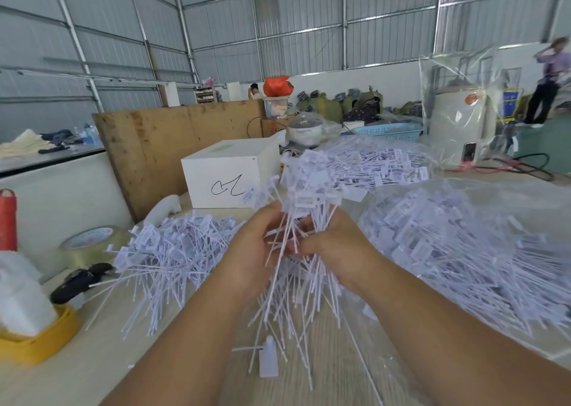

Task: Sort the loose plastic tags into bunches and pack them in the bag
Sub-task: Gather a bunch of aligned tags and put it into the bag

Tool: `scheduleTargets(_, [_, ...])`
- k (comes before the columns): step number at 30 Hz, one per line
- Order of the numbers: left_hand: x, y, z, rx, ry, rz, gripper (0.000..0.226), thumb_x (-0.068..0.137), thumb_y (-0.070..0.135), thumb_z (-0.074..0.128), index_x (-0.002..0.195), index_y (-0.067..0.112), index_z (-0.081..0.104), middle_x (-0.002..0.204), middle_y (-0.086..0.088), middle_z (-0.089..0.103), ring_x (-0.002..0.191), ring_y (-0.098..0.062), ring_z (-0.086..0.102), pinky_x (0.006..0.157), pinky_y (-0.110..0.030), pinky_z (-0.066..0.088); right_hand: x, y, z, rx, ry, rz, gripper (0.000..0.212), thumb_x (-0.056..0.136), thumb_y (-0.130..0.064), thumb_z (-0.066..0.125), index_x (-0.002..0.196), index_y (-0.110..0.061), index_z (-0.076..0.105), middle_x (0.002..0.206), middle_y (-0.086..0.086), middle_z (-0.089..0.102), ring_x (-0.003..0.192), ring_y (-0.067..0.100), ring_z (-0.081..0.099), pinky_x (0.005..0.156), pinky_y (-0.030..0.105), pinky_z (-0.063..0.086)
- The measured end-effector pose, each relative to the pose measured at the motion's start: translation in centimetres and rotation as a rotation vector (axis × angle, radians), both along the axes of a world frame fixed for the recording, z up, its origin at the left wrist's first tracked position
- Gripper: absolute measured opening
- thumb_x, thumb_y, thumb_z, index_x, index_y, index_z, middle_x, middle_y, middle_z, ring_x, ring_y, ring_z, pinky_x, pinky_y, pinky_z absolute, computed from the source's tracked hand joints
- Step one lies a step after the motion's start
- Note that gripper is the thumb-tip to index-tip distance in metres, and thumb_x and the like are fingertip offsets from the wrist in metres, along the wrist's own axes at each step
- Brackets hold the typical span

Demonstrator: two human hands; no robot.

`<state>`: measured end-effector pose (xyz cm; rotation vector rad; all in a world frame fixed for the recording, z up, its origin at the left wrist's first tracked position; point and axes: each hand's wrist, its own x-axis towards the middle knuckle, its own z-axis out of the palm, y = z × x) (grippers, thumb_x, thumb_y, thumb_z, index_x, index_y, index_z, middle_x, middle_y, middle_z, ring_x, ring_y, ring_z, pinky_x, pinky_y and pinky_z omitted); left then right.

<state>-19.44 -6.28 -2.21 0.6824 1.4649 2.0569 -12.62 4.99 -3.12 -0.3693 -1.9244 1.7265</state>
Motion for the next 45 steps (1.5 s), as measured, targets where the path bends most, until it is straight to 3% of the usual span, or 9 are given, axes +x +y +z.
scheduleTargets(7, [0.2, 0.2, -0.3, 0.040, -0.208, 0.005, 0.047, 0.076, 0.051, 0.063, 0.098, 0.013, 0.078, 0.100, -0.013, 0.075, 0.087, -0.026, 0.073, 0.078, -0.036, 0.056, -0.5, -1.9, -0.6, 0.339, -0.055, 0.036, 0.044, 0.065, 0.016, 0.056, 0.094, -0.017, 0.063, 0.086, 0.012, 0.068, 0.079, 0.025, 0.069, 0.073, 0.047, 0.058])
scheduleTargets(11, [0.3, 0.2, -0.5, 0.083, -0.260, -0.073, 0.052, 0.071, 0.059, 0.058, 0.085, 0.015, 0.081, 0.101, -0.017, 0.074, 0.092, -0.028, 0.073, 0.073, -0.038, 0.056, -0.4, -2.5, -0.8, 0.434, -0.058, 0.068, 0.051, 0.068, 0.011, 0.052, 0.105, -0.022, 0.064, 0.086, 0.000, 0.070, 0.081, 0.010, 0.068, 0.071, 0.031, 0.055])
scheduleTargets(16, [0.7, 0.3, -0.6, -0.074, -0.149, 0.025, 0.072, 0.061, 0.030, 0.077, 0.122, -0.004, 0.061, 0.105, -0.021, 0.072, 0.093, -0.031, 0.072, 0.070, -0.036, 0.058, 0.0, -2.8, -0.8, 0.530, -0.133, 0.110, 0.046, 0.081, 0.002, 0.052, 0.114, -0.026, 0.066, 0.102, -0.005, 0.071, 0.093, 0.009, 0.067, 0.084, 0.032, 0.056])
scheduleTargets(19, [0.7, 0.2, -0.5, -0.127, -0.123, 0.062, 0.054, 0.073, 0.011, 0.076, 0.121, -0.006, 0.059, 0.092, -0.019, 0.072, 0.074, -0.026, 0.072, 0.053, -0.030, 0.055, 0.1, -3.2, -0.8, 0.527, -0.083, 0.080, 0.046, 0.079, 0.001, 0.051, 0.114, -0.025, 0.067, 0.104, -0.006, 0.071, 0.094, 0.005, 0.066, 0.082, 0.022, 0.054])
scheduleTargets(24, [0.1, 0.4, -0.7, -0.114, -0.181, 0.146, 0.039, 0.085, 0.009, 0.066, 0.120, -0.009, 0.060, 0.095, -0.023, 0.068, 0.074, -0.028, 0.068, 0.052, -0.027, 0.053, -0.5, -3.8, -0.7, 0.551, -0.116, 0.074, 0.034, 0.084, -0.008, 0.051, 0.116, -0.013, 0.062, 0.106, 0.002, 0.069, 0.100, 0.014, 0.065, 0.087, 0.036, 0.053])
scheduleTargets(29, [-1.2, 0.0, -0.5, 0.014, -0.195, 0.171, 0.008, 0.086, 0.001, 0.058, 0.086, -0.005, 0.064, 0.065, -0.015, 0.063, 0.052, -0.022, 0.064, 0.046, -0.025, 0.051, 0.0, -3.8, 0.2, 0.610, -0.151, 0.052, 0.038, 0.087, -0.020, 0.055, 0.125, -0.022, 0.050, 0.110, -0.003, 0.063, 0.095, 0.014, 0.062, 0.078, 0.032, 0.052])
scheduleTargets(37, [-2.6, -0.8, -0.9, -0.032, -0.189, 0.178, 0.013, 0.082, -0.003, 0.052, 0.071, 0.000, 0.057, 0.058, -0.012, 0.052, 0.048, -0.023, 0.052, 0.051, -0.029, 0.045, 1.0, -1.6, 2.0, 0.528, -0.146, -0.347, 0.009, 0.081, -0.029, 0.059, 0.082, -0.020, 0.062, 0.073, -0.002, 0.065, 0.065, 0.022, 0.064, 0.061, 0.035, 0.055])
scheduleTargets(41, [-2.1, -0.5, -0.6, -0.027, -0.153, 0.242, 0.008, 0.080, -0.002, 0.061, 0.077, 0.000, 0.069, 0.061, -0.014, 0.062, 0.049, -0.026, 0.061, 0.047, -0.029, 0.052, 0.3, -0.6, 0.9, 0.478, -0.115, -0.342, 0.024, 0.086, -0.030, 0.058, 0.108, -0.021, 0.056, 0.092, -0.008, 0.058, 0.075, 0.011, 0.059, 0.061, 0.028, 0.047])
scheduleTargets(45, [-1.9, -0.4, -0.3, 0.024, -0.173, 0.239, 0.034, 0.082, -0.003, 0.063, 0.115, -0.004, 0.061, 0.068, -0.013, 0.069, 0.055, -0.023, 0.069, 0.045, -0.028, 0.053, -0.7, 0.1, -0.3, 0.317, -0.117, -0.171, 0.037, 0.091, -0.026, 0.054, 0.128, -0.024, 0.050, 0.110, -0.004, 0.053, 0.075, 0.004, 0.056, 0.054, 0.018, 0.039])
